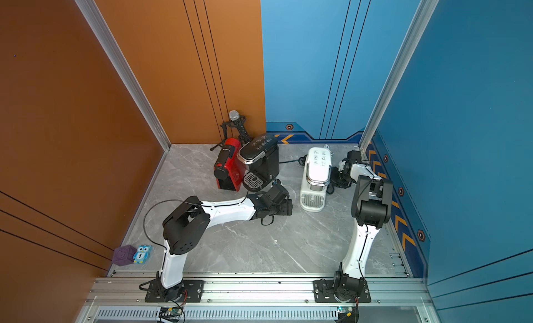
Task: Wipe the surface of a coffee machine
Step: Adjust the coffee machine at the center of the board.
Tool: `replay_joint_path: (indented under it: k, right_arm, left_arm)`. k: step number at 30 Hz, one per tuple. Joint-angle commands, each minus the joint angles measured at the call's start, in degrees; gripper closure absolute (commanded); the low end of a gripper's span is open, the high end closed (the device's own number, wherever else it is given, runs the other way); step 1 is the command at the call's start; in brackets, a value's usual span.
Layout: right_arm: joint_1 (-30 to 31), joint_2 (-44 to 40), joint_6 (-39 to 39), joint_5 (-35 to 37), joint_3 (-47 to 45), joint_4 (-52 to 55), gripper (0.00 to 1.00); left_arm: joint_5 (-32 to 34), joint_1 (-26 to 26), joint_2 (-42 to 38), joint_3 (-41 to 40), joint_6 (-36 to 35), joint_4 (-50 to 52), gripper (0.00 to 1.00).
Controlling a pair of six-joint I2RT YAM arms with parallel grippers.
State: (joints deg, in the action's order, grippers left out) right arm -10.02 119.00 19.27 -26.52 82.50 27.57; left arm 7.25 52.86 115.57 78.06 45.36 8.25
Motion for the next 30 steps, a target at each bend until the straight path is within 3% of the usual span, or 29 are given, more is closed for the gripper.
replay_joint_path:
  k: [1, 11, 18, 23, 27, 30]
  right_arm:
    - [5.8, -2.5, 0.1, -2.0, -7.5, 2.5, 0.92]
    - [10.5, -9.5, 2.1, 0.2, -13.9, -1.4, 0.92]
    - [10.4, -29.5, 0.8, 4.6, -18.2, 1.4, 0.92]
    - [12.3, -44.4, -3.0, 7.6, -14.6, 7.3, 0.9]
    - [16.8, -51.4, -4.3, 10.2, -10.5, 11.3, 0.9]
    - [20.3, -52.0, -4.4, 9.3, -8.1, 13.5, 0.9]
  left_arm:
    - [0.5, -0.6, -3.1, -2.9, 0.7, 0.2, 0.16]
    - [-0.7, -3.3, -6.7, -9.5, 1.3, -4.2, 0.16]
    - [-1.8, -3.5, -6.9, -10.2, 0.1, -4.3, 0.17]
    - [-3.1, -3.2, -4.2, -8.1, -0.5, -4.3, 0.17]
    - [-2.3, -3.2, -1.8, -6.4, 1.4, -4.3, 0.17]
    - [-2.4, -3.2, 0.6, -4.8, 2.4, -4.3, 0.18]
